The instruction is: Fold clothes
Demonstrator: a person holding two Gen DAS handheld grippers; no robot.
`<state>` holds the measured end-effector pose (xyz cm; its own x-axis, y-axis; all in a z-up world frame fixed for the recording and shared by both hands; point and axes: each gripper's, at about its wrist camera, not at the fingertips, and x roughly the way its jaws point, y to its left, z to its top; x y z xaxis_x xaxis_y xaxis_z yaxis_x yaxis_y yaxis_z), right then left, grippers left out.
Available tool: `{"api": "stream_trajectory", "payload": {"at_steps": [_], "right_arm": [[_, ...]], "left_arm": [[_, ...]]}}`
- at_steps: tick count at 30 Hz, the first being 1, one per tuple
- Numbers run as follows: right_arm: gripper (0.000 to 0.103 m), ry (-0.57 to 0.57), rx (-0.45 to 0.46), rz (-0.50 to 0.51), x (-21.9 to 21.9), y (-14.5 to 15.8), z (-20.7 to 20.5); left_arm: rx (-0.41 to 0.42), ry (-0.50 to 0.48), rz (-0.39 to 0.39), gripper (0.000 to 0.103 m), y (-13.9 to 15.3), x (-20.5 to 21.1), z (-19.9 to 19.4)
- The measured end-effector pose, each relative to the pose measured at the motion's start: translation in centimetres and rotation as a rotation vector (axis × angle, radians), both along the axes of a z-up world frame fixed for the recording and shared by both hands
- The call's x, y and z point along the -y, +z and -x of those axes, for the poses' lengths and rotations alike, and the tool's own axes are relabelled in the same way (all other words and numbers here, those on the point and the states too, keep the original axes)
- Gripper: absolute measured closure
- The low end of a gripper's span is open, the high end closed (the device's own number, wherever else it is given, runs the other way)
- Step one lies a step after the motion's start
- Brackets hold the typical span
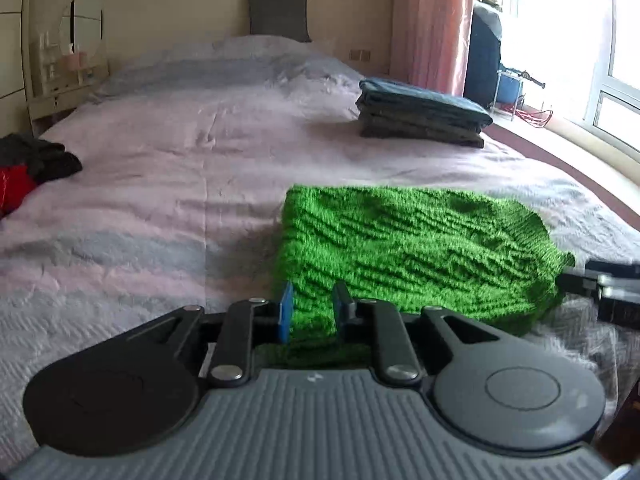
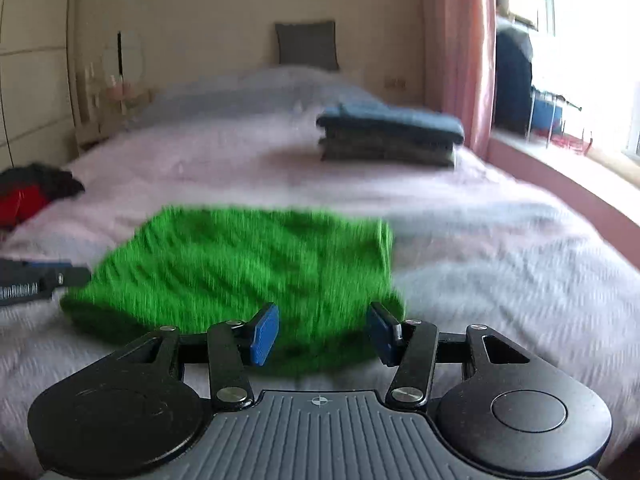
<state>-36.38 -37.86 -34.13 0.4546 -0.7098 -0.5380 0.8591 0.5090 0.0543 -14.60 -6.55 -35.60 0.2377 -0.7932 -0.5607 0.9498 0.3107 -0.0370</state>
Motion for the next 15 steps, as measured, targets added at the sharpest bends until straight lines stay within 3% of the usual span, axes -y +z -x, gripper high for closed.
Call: {"api": "stream_trajectory", "payload": {"at_steps": [3,7,11,12,13,14,15], "right_arm": [[0.051,-0.072,0.174,-0.173,2.5,-0.2,1.3],[0.051,-0.215,0.5,-0.429,4.1,-2.4,5.9],[0.051,-0.279,0.771,-0.563,5.5,-5.0,8.7],[0.054,-0.285,0.804,-0.584,6.0,-5.5,8.9],[0.064,-0.29,0.829,-0.612,6.4,-6.1,8.9],[0.085,-0.292,0.852,-0.643,6.7,-6.6,8.8],[0.091,-0.298,0.877,-0.664,6.8,-7.0,8.8]], "left_arm": [[0.0,-0.011,0.002,0.086,0.5,0.2,0.0],[-0.033,-0.026,0.013,0.082,0.9,-0.3,-0.4],[-0.055,-0.037,0.01,0.083,0.8,-0.5,-0.9],[-0.056,-0.043,0.008,0.083,0.7,-0.5,-1.0],[-0.06,-0.042,0.002,0.083,0.4,-0.3,-1.1],[-0.068,-0.042,-0.005,0.083,0.2,-0.2,-1.1],[-0.077,-0.043,-0.011,0.083,-0.1,-0.1,-1.2]]}}
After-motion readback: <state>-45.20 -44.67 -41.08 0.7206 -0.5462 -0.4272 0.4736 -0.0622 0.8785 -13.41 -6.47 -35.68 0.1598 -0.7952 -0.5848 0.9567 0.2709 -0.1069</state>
